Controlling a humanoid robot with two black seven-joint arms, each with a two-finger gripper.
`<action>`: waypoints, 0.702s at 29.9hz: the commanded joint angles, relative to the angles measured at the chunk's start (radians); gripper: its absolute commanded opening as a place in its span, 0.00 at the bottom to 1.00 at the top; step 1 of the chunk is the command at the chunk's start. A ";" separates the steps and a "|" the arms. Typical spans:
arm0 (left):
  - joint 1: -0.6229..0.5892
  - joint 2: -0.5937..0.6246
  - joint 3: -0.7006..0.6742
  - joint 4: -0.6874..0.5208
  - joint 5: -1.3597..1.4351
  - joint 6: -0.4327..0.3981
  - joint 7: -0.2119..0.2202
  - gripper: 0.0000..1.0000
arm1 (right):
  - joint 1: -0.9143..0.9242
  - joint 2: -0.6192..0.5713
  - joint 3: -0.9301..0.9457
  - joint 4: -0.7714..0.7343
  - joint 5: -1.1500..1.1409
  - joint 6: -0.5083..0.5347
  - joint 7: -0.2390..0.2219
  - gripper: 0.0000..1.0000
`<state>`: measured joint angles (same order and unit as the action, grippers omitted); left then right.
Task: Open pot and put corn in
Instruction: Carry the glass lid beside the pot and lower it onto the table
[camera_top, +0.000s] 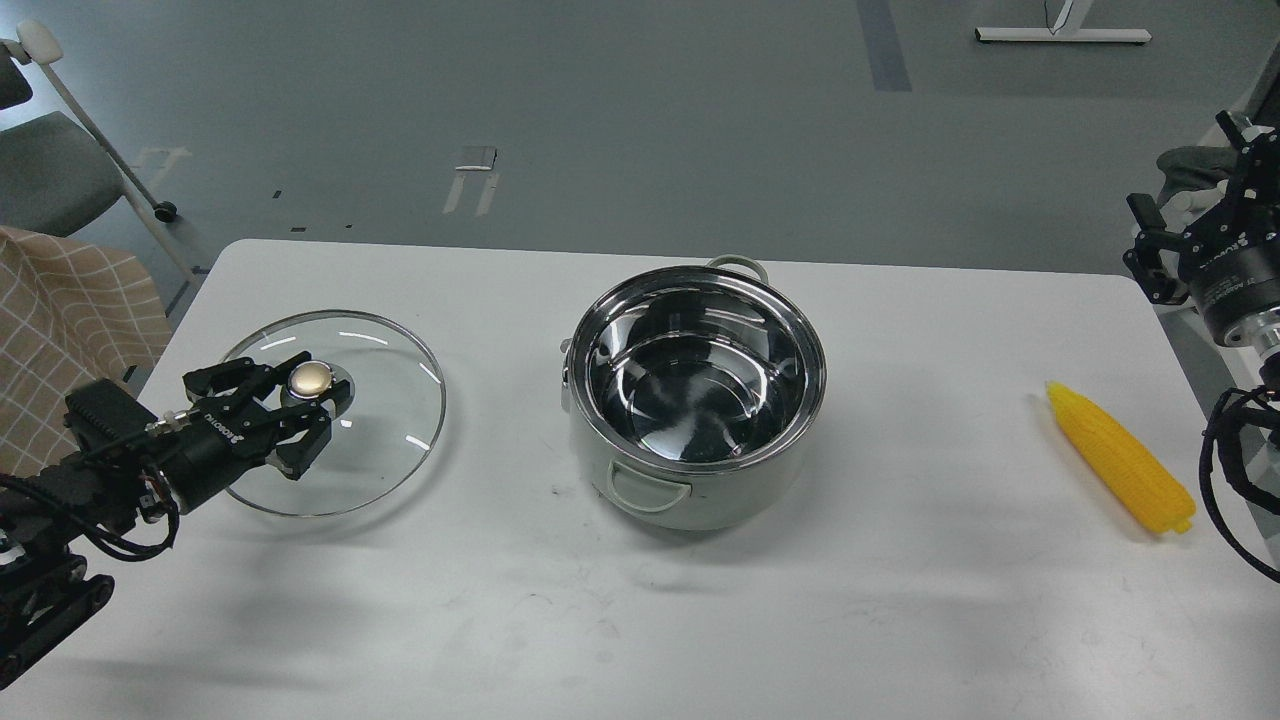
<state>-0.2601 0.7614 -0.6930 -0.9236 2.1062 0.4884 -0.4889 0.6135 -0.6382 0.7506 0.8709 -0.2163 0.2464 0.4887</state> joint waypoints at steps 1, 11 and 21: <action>0.004 -0.011 0.000 0.009 0.000 0.000 0.000 0.13 | -0.001 0.000 0.000 -0.001 0.000 -0.001 0.000 1.00; 0.007 -0.063 0.001 0.051 -0.002 0.000 0.000 0.26 | -0.015 0.000 0.001 0.000 0.000 -0.001 0.000 1.00; 0.007 -0.076 0.001 0.054 -0.002 0.000 0.000 0.36 | -0.015 0.000 0.000 0.002 0.000 0.001 0.000 1.00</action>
<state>-0.2531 0.6859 -0.6919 -0.8697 2.1046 0.4889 -0.4886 0.5984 -0.6381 0.7502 0.8728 -0.2163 0.2459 0.4887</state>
